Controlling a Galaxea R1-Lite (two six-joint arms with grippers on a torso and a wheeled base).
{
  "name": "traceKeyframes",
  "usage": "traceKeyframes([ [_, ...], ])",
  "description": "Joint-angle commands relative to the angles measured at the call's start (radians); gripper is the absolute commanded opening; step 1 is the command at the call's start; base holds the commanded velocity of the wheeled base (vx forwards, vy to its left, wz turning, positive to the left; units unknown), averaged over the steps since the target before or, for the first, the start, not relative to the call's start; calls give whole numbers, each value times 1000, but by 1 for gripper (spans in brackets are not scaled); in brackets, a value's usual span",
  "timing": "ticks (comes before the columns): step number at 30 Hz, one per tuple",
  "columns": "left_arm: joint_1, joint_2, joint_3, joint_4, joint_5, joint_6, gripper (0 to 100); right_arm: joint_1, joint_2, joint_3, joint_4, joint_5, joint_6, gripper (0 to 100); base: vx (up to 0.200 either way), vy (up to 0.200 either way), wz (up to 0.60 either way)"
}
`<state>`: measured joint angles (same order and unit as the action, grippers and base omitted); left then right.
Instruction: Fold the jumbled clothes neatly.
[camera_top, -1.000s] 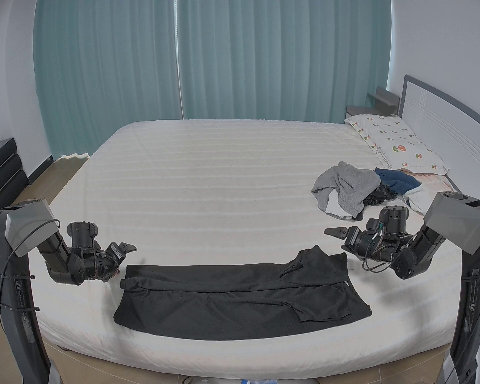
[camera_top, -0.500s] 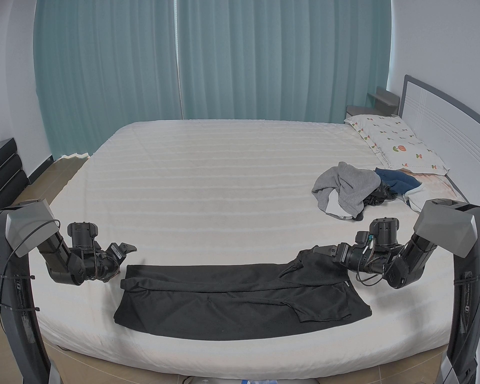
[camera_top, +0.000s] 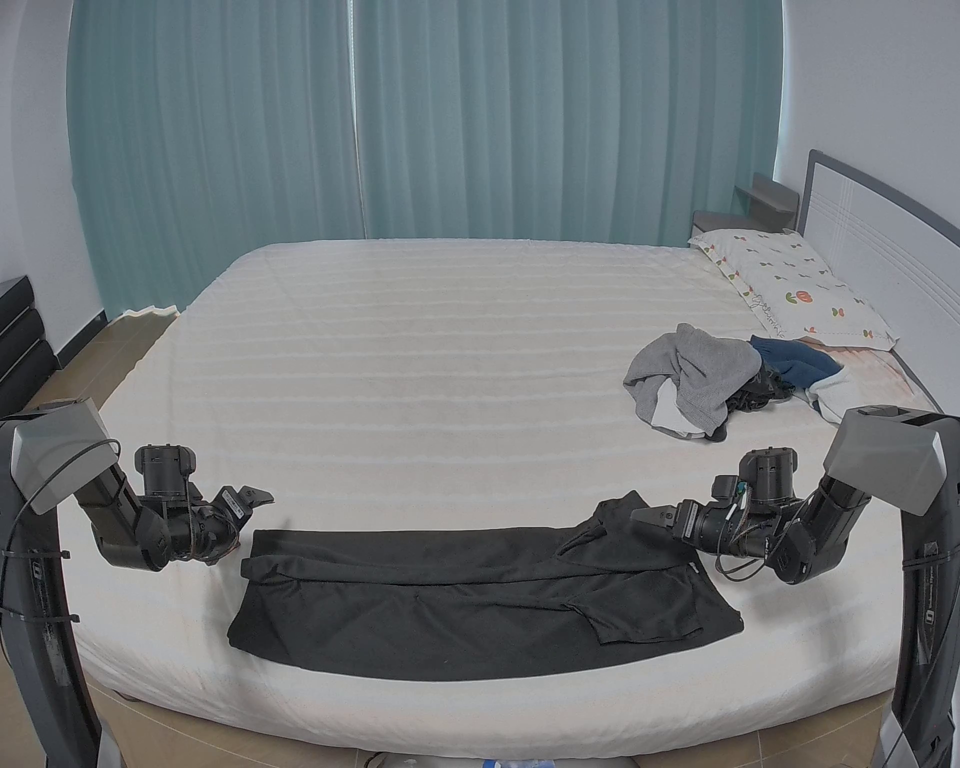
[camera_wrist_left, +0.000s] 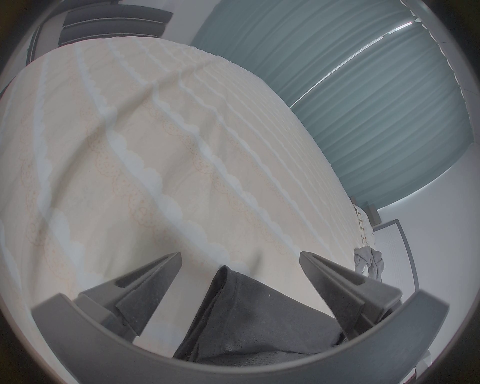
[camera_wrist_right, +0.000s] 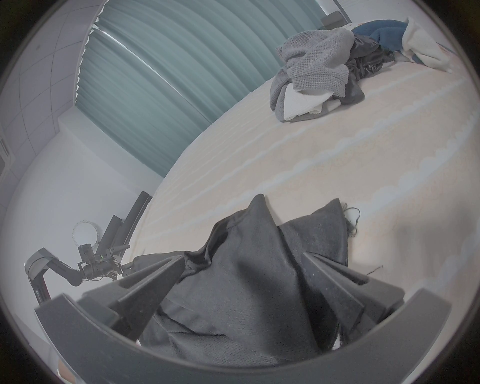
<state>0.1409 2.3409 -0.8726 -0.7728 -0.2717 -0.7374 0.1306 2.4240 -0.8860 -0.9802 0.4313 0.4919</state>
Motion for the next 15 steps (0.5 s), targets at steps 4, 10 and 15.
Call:
traceKeyframes([
  [4,0,2,0,0,0,0,100,-2,-10,38,0,-3,-18,0,0,0,0],
  [10,0,2,1,0,0,0,100,-11,-57,94,2,-3,-27,0,0,0,0],
  [15,0,2,1,0,0,0,100,-31,-106,151,2,-3,-67,0,0,0,0],
])
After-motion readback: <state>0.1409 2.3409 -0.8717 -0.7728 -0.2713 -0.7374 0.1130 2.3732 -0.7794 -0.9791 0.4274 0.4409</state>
